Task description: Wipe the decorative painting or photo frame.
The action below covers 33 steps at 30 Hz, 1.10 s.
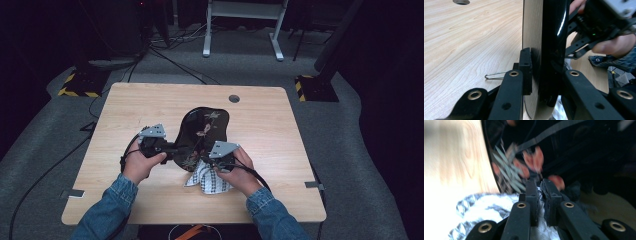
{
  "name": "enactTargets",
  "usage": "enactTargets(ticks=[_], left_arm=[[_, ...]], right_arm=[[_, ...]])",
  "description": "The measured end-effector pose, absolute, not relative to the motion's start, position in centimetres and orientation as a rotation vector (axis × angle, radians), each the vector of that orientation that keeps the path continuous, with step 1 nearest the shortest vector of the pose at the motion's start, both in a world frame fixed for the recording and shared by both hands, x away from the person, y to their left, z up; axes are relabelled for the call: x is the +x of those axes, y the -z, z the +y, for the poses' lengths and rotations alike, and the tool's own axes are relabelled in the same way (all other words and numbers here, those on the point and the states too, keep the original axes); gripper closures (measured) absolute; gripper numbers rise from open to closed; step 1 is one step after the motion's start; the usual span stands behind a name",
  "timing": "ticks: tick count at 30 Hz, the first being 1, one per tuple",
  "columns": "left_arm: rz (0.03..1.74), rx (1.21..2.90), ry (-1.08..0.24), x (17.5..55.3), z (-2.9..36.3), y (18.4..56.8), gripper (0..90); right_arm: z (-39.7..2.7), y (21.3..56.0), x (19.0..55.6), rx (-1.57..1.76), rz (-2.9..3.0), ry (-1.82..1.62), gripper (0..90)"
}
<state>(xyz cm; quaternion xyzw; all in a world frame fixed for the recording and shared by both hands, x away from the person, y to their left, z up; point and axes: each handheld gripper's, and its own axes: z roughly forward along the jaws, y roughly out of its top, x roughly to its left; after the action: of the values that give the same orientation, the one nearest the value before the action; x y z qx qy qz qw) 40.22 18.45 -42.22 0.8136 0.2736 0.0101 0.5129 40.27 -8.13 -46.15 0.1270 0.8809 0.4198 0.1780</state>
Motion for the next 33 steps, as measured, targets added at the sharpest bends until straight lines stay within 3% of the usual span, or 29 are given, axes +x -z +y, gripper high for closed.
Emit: enactTargets(ticks=[22,33], left_arm=[[0.662,1.951,-0.014,40.2,18.4,42.3,76.7],[0.672,1.946,-0.012,40.3,18.3,42.3,77.1]], right_arm=[[-12.1,48.8,42.1,0.526,2.495,-1.091,84.7],[-8.6,46.7,40.2,0.349,2.479,-1.198,84.8]])
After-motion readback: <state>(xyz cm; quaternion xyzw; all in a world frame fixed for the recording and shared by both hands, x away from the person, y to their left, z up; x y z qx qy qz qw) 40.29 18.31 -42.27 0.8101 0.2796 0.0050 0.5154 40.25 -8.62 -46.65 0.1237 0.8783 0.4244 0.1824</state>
